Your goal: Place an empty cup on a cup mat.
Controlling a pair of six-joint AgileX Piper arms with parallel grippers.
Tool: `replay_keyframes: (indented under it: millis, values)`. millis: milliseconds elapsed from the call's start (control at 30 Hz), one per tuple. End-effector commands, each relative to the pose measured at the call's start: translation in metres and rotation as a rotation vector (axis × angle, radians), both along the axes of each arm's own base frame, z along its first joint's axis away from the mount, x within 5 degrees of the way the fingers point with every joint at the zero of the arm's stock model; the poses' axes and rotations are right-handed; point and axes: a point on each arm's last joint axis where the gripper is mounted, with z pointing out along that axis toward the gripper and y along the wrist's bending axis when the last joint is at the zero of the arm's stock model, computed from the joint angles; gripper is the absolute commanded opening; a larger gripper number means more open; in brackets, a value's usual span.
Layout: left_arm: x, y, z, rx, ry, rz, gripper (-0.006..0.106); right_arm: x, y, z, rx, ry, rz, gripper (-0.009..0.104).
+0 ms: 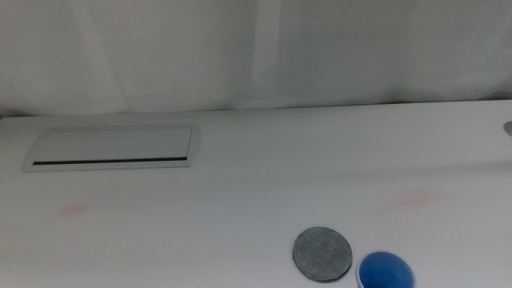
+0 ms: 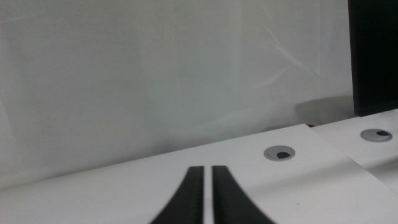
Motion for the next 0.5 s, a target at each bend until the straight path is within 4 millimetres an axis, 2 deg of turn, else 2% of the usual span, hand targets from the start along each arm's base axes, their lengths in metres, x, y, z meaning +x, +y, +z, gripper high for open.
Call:
replay_keyframes:
  millis: [0,67,167,200,233,467]
  values:
    - [0.0009,0.0001,-0.0123,-0.004,0.025,0.003,-0.003,-0.001,0.0006,-0.0093,0.001,-0.02,0.008,0.014]
    - [0.0009,0.0001,-0.0123,-0.004,0.025,0.003,-0.003,-0.0011,0.0011,-0.0067,0.001,-0.049,0.013,0.036]
    - [0.0009,0.0001,-0.0123,-0.004,0.025,0.003,-0.003,-0.0015,0.002,-0.0015,0.009,-0.106,0.024,0.085]
    - [0.0009,0.0001,-0.0123,-0.004,0.025,0.003,-0.003,-0.0016,0.0022,-0.0005,0.017,-0.118,0.026,0.098]
    - [0.0009,0.0001,-0.0123,-0.004,0.025,0.003,-0.003,-0.0016,0.0022,-0.0003,0.036,-0.12,0.027,0.103]
    - [0.0009,0.0001,-0.0123,-0.004,0.025,0.003,-0.003,-0.0018,0.002,0.0005,0.107,-0.122,0.029,0.103]
